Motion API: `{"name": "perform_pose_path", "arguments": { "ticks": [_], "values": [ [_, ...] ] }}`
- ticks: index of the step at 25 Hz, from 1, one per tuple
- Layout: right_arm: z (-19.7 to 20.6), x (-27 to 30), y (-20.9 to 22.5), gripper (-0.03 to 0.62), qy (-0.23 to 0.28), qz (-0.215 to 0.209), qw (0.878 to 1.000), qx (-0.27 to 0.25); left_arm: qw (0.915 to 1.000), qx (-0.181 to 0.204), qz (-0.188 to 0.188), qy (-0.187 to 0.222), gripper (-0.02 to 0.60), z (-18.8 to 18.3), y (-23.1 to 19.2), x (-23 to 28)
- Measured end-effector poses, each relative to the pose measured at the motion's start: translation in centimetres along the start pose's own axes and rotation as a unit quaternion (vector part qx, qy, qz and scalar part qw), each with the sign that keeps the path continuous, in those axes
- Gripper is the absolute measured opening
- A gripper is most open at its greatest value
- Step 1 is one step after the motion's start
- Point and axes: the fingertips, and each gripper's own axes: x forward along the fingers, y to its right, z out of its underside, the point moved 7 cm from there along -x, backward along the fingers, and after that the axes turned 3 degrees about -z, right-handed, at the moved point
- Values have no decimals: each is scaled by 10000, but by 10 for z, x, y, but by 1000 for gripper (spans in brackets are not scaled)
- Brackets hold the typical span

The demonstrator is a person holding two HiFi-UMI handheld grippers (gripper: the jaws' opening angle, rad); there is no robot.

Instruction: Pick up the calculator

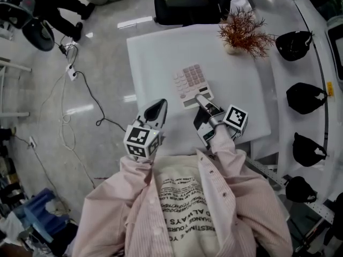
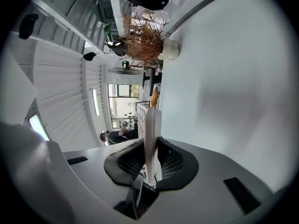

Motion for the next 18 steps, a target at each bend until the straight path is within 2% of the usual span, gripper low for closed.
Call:
{"name": "perform_pose_path", "arguments": {
  "ticks": [18],
  "values": [
    [13, -21, -54, 58, -171, -620, 9977, -209, 9971, 227, -162, 705, 2, -39, -2, -40]
  ]
}}
